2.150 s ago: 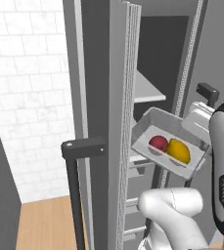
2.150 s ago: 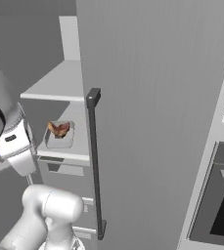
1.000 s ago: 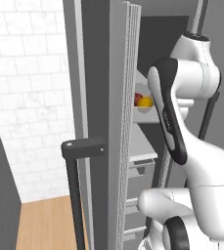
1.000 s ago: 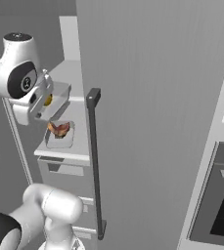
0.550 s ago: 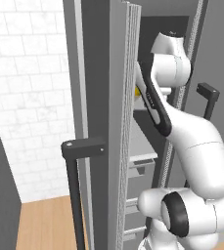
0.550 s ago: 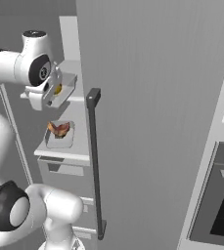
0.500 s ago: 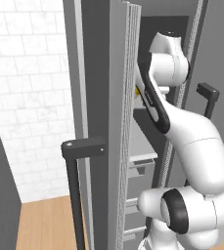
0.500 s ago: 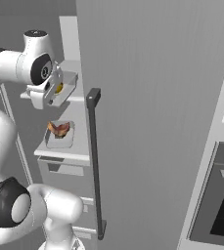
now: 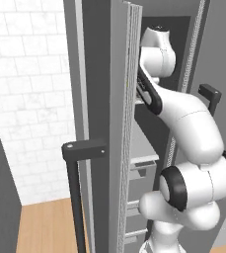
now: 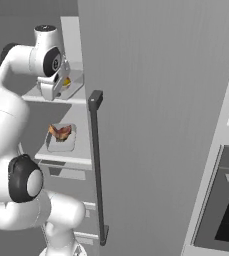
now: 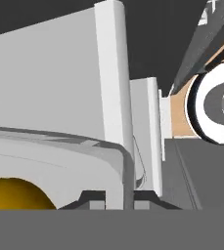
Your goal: Take the meat container that has the steak and place it on the second highest rack of the freezer. Then take the vegetable container that has the tomato and lemon and place it on the highest rack of the freezer.
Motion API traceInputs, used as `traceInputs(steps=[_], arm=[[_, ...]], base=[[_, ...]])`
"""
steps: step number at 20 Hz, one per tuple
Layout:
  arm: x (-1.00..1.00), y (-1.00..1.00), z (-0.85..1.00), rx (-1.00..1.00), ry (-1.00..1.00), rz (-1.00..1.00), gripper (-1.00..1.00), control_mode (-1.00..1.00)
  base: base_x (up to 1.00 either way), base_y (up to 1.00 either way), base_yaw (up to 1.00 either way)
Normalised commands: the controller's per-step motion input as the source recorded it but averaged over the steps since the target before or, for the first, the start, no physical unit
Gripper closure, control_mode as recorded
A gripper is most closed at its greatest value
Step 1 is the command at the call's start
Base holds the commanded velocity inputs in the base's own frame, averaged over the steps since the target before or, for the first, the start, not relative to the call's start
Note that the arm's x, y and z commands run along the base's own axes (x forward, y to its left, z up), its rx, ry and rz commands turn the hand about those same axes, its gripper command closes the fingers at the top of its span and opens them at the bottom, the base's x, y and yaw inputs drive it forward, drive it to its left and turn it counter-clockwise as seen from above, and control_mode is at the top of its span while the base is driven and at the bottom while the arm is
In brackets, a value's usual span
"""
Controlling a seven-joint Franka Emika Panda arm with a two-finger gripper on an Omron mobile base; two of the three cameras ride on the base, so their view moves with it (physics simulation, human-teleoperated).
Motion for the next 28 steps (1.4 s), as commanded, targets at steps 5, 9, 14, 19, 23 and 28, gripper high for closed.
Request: traceInputs(steps=[5, 9, 14, 19, 23, 28], arm=[[0.56, 0.00, -0.28, 0.00, -0.11, 0.00, 1.00, -1.00], [0.75, 0.00, -0.34, 0.00, -0.09, 0.00, 1.00, -1.00], [0.54, 0.00, -0.28, -0.01, -0.07, 0.00, -1.00, -1.00], [-0.20, 0.00, 0.13, 0.00, -0.13, 0.00, -1.00, -1.00], [-0.59, 0.00, 0.36, 0.00, -0.17, 0.00, -1.00, -1.00], [-0.93, 0.00, 0.13, 0.00, -0.17, -0.01, -1.00, -1.00]], base=[[0.00, 0.00, 0.00], [0.00, 0.00, 0.00], [0.00, 0.00, 0.00], [0.00, 0.00, 0.00], [0.00, 0.00, 0.00], [0.00, 0.00, 0.00]])
